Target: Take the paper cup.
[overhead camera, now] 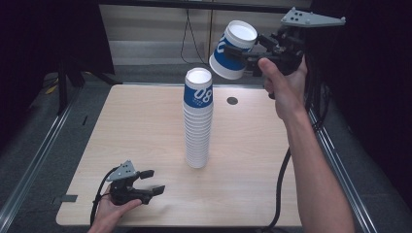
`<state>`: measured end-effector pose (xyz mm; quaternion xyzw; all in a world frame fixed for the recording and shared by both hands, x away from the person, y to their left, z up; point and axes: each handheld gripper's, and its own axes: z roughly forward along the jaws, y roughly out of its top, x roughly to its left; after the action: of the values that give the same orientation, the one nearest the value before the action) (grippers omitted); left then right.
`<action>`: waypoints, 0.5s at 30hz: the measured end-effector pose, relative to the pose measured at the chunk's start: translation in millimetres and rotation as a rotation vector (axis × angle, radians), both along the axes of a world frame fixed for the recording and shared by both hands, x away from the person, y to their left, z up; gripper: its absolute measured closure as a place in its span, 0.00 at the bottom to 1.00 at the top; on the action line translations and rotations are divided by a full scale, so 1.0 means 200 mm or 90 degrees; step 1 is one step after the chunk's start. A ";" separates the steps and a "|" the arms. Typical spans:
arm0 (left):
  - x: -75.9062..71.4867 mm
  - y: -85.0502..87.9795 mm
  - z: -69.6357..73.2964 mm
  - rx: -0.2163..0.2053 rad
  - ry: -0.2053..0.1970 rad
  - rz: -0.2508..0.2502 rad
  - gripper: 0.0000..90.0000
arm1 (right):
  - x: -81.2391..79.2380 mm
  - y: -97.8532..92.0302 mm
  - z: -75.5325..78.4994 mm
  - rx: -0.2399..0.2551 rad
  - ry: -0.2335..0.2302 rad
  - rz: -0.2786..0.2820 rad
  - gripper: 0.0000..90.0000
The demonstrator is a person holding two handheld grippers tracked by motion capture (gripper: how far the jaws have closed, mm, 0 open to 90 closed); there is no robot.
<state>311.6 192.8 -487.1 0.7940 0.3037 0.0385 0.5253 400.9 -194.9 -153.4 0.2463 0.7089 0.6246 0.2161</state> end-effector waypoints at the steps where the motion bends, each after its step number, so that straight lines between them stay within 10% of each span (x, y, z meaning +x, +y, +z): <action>1: 0.00 0.00 0.00 0.013 -0.004 0.003 0.27 | 0.00 -0.01 -0.01 -0.005 0.002 -0.004 0.30; 15: 0.02 0.06 0.10 -0.029 -0.017 0.029 0.29 | -0.08 -0.17 -0.26 -0.036 0.057 -0.040 0.30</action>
<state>316.3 204.6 -468.0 0.7741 0.3155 0.0538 0.5462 385.8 -228.5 -205.7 0.2897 0.7275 0.5853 0.2103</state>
